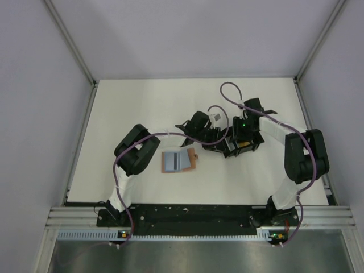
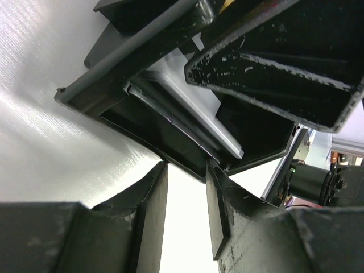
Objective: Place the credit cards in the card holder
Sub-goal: Pick up the storage box at the center of the board.
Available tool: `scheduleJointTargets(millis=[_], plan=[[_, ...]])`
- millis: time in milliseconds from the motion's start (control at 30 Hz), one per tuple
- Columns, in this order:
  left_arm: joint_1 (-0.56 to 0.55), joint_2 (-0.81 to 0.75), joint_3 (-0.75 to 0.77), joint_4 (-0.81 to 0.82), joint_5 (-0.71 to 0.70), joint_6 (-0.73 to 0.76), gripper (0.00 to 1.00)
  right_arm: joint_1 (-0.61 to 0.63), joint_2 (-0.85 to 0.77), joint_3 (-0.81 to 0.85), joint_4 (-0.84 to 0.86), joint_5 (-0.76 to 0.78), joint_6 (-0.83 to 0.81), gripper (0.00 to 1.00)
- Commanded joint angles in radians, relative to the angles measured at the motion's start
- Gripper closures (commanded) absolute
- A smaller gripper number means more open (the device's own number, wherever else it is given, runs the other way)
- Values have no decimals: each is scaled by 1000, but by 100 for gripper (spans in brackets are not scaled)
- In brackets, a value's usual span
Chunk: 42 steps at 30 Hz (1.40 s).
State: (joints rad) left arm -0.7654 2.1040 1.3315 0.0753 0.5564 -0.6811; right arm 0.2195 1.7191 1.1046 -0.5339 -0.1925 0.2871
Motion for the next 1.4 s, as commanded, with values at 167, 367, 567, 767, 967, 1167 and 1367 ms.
scheduleJointTargets(millis=[167, 367, 567, 767, 967, 1167, 1367], plan=[[0, -21, -2, 50, -10, -2, 64, -5, -76, -28, 0, -38, 1, 50], [2, -24, -11, 53, -10, -1, 65, -8, -72, -9, -6, -152, -25, 48], [2, -29, -8, 49, -13, 2, 65, -8, 8, -18, -24, -137, 1, 44], [3, -27, -8, 49, -12, 5, 65, -6, 39, -31, -20, -226, -3, 41], [5, -24, -2, 44, -12, 5, 65, -6, 45, -28, 6, -323, 7, 42], [8, -25, 0, 43, -12, 5, 65, -8, -10, -11, 23, -366, 20, 52], [8, -53, -21, 46, -24, 12, 65, -22, -96, -5, 15, -215, 44, 53]])
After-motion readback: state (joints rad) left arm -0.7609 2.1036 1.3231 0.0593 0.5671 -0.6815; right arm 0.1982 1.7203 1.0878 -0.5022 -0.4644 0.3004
